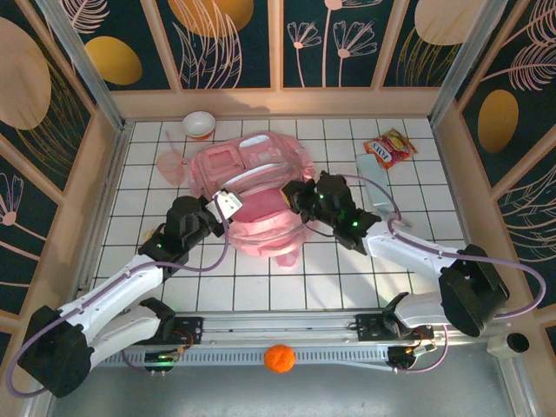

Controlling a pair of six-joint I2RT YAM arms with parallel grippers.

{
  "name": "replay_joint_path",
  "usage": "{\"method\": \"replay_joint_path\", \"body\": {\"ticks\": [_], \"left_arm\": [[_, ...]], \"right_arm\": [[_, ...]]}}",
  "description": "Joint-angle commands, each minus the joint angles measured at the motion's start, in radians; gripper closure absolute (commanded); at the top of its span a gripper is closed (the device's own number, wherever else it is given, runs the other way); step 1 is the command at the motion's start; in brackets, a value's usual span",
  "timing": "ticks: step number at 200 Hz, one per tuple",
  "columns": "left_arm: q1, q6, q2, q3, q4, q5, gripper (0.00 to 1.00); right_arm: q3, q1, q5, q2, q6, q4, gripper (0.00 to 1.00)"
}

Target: Pack the student bag

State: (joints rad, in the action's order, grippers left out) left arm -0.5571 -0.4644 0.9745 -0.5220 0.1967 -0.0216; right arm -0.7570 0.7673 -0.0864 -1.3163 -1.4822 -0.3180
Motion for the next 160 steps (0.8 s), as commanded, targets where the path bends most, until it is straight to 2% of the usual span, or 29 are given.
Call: {"method": "replay_joint_path", "body": {"ticks": [1, 32, 55, 69, 83, 116, 160], "left_arm": [[0.003, 0.041, -0.011, 0.011, 0.005, 0.071, 0.82], [0.004, 0.043, 0.040, -0.009, 0.005, 0.124, 0.82], [0.003, 0.036, 0.046, -0.021, 0.000, 0.090, 0.84], [0.004, 0.021, 0.026, -0.016, -0.003, 0.018, 0.85], [0.004, 0.011, -0.005, 0.004, 0.015, -0.038, 0.87], [0.004, -0.006, -0.029, 0.016, 0.012, -0.060, 0.89], [0.004, -0.020, -0.031, 0.007, -0.003, -0.081, 0.89]], "right_arm": [[0.033, 0.038, 0.088, 0.035, -0.037, -0.017, 0.94], [0.049, 0.075, 0.133, 0.067, -0.052, 0.029, 0.96], [0.061, 0.087, 0.150, 0.080, -0.061, 0.038, 0.95], [0.063, 0.086, 0.141, 0.079, -0.061, 0.039, 0.88], [0.055, 0.083, 0.147, 0.084, -0.053, 0.048, 0.74], [0.026, 0.058, 0.131, 0.081, -0.034, 0.047, 0.51], [0.009, -0.004, 0.074, 0.036, -0.028, -0.038, 0.49]]}}
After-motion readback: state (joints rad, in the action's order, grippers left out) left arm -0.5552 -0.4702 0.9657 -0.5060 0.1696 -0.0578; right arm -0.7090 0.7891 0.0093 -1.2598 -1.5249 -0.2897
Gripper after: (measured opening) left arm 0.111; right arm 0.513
